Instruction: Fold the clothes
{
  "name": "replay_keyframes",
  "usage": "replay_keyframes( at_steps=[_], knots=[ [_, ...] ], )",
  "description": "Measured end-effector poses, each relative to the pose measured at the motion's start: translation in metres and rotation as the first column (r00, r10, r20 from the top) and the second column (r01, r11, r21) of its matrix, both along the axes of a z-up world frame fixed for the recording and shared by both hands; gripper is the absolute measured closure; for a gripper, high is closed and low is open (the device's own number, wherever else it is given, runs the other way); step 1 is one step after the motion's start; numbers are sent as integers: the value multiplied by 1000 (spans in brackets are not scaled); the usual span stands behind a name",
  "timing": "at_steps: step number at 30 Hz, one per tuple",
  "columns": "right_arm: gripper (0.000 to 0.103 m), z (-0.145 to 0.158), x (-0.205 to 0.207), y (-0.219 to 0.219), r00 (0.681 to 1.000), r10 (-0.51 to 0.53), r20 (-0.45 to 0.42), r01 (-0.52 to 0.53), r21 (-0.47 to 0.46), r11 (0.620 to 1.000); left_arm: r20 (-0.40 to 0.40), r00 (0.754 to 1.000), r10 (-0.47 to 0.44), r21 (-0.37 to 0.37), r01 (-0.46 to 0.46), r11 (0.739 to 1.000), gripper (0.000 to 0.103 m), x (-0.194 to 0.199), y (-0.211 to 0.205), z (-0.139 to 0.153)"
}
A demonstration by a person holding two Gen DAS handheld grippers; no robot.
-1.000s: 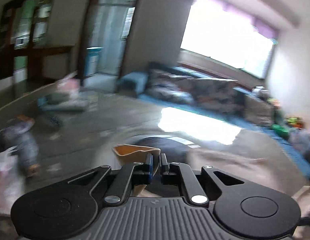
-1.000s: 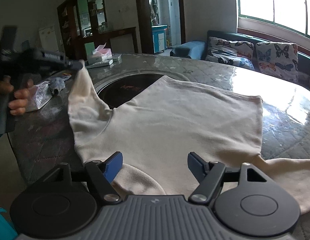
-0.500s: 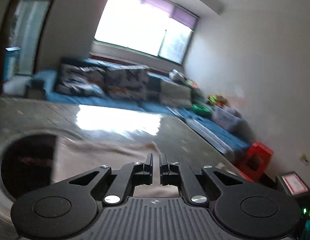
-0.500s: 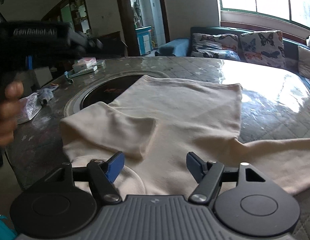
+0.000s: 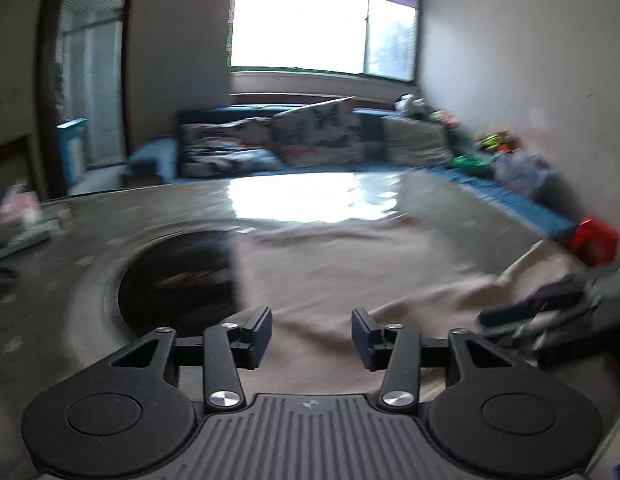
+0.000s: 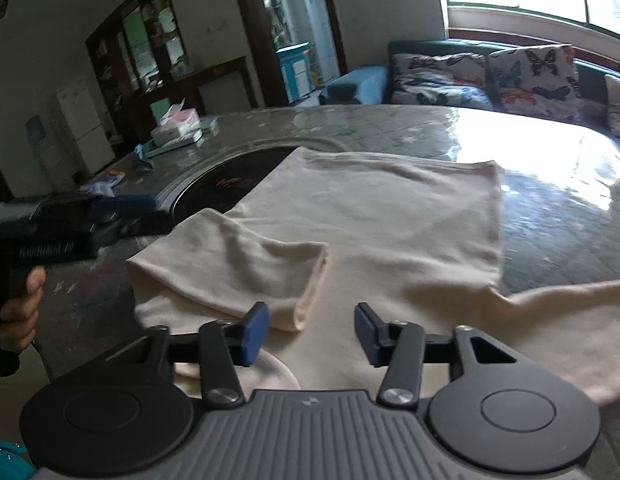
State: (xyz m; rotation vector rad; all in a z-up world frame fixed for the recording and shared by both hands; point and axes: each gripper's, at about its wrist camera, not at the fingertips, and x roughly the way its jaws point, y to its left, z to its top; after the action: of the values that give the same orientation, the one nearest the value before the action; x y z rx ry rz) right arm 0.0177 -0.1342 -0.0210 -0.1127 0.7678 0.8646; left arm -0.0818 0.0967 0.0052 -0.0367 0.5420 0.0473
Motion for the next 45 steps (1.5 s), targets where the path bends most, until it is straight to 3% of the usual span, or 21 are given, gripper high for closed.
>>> replay_keyframes(
  at_steps=[9, 14, 18, 27, 30, 34, 41, 45],
  knots=[
    [76, -8, 17, 34, 1000, -19, -20, 19, -40, 999, -72, 994, 79, 10, -78, 997, 43, -27, 33, -27],
    [98, -4, 17, 40, 999, -36, 12, 37, -49, 998, -79, 994, 79, 1, -79, 997, 37, -26, 32, -35],
    [99, 5, 15, 43, 998, -49, 47, 51, -49, 997, -95, 993, 76, 4, -76, 997, 36, -19, 28, -41],
    [100, 69, -4, 33, 960, -60, 275, 67, -15, 998, -102, 991, 91, 65, -85, 994, 37, -13, 20, -47],
    [100, 80, -8, 26, 947, -72, 312, 80, -13, 997, -101, 991, 91, 90, -82, 993, 38, -15, 18, -48],
    [99, 72, -7, 16, 946, -106, 307, 124, -39, 992, -99, 991, 88, 98, -78, 992, 38, -18, 17, -48],
    [98, 13, -1, 1, 975, -152, 163, 176, -143, 974, -113, 993, 39, 69, -31, 997, 37, -24, 23, -44],
    [95, 5, -2, -7, 976, -165, 144, 186, -145, 972, -99, 995, 8, 51, -3, 999, 37, -27, 29, -30]
  ],
)
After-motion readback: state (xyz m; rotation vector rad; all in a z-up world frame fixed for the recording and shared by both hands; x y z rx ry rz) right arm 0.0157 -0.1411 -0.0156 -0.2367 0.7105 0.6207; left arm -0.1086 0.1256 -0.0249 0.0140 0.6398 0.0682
